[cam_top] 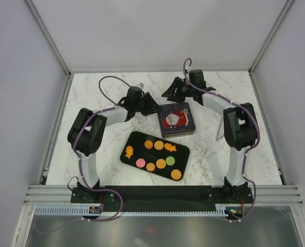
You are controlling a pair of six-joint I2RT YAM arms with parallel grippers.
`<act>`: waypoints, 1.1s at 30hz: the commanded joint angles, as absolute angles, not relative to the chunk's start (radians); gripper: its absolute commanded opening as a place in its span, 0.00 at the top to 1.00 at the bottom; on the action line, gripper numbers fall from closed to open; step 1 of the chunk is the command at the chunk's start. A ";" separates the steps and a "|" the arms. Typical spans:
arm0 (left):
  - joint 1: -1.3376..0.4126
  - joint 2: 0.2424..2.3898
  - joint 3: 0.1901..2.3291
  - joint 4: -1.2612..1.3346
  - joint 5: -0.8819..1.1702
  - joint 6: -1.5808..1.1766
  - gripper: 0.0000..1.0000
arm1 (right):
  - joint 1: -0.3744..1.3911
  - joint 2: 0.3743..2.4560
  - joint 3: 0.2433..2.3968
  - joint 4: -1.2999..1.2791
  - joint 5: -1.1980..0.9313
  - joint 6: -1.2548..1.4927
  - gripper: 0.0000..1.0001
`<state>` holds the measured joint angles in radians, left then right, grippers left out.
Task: Pack the cookies
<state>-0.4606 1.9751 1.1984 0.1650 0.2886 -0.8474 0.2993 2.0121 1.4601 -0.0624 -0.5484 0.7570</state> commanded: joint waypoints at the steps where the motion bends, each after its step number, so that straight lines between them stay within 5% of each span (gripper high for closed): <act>1: -0.466 1.973 1.160 -0.005 0.259 -0.822 0.82 | 0.317 2.045 1.520 -0.057 -0.511 0.744 0.44; 5: -0.440 1.925 1.163 0.035 0.253 -0.795 0.72 | 0.322 2.049 1.537 -0.017 -0.495 0.759 0.52; 13: -0.376 1.845 1.175 0.046 0.275 -0.753 0.70 | 0.324 2.056 1.586 0.047 -0.491 0.804 0.63; 20: -0.315 1.744 1.147 0.034 0.275 -0.776 0.97 | 0.363 2.042 1.603 0.063 -0.491 0.811 0.86; 33: -0.264 1.624 1.189 -0.055 0.268 -0.730 0.98 | 0.489 2.267 1.592 0.103 -0.446 0.819 0.99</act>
